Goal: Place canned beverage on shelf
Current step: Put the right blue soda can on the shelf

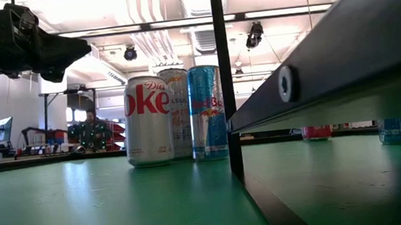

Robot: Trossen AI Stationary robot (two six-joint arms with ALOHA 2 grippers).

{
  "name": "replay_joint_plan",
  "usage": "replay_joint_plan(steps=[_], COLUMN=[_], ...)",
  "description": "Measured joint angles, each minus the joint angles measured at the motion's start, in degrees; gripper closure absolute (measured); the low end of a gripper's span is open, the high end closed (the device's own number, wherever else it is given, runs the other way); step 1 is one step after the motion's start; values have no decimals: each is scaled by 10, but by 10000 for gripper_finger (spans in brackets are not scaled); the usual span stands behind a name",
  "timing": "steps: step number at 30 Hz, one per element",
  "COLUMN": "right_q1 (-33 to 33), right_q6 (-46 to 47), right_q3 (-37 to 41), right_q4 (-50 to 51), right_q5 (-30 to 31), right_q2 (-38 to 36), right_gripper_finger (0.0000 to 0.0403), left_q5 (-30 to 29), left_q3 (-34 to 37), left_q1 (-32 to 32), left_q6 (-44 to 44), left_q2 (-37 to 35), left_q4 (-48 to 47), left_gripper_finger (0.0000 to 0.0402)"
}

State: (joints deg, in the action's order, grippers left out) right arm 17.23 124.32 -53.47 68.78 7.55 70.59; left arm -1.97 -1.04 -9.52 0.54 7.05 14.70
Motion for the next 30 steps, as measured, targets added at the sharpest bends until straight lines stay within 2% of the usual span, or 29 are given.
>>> replay_joint_plan(steps=[18,27,30], right_q1=[0,0,0], right_q6=[4,45,62], right_q3=[-6,-6,-6], right_q4=[7,9,8], right_q5=[-1,-5,-5], right_q2=[-5,-5,-5], right_gripper_finger=[76,77,88], left_q5=[0,0,0], left_q3=[0,0,0], left_q1=[0,0,0], left_q6=[0,0,0], left_q2=[0,0,0], left_q4=[0,0,0], left_gripper_finger=[313,313,313])
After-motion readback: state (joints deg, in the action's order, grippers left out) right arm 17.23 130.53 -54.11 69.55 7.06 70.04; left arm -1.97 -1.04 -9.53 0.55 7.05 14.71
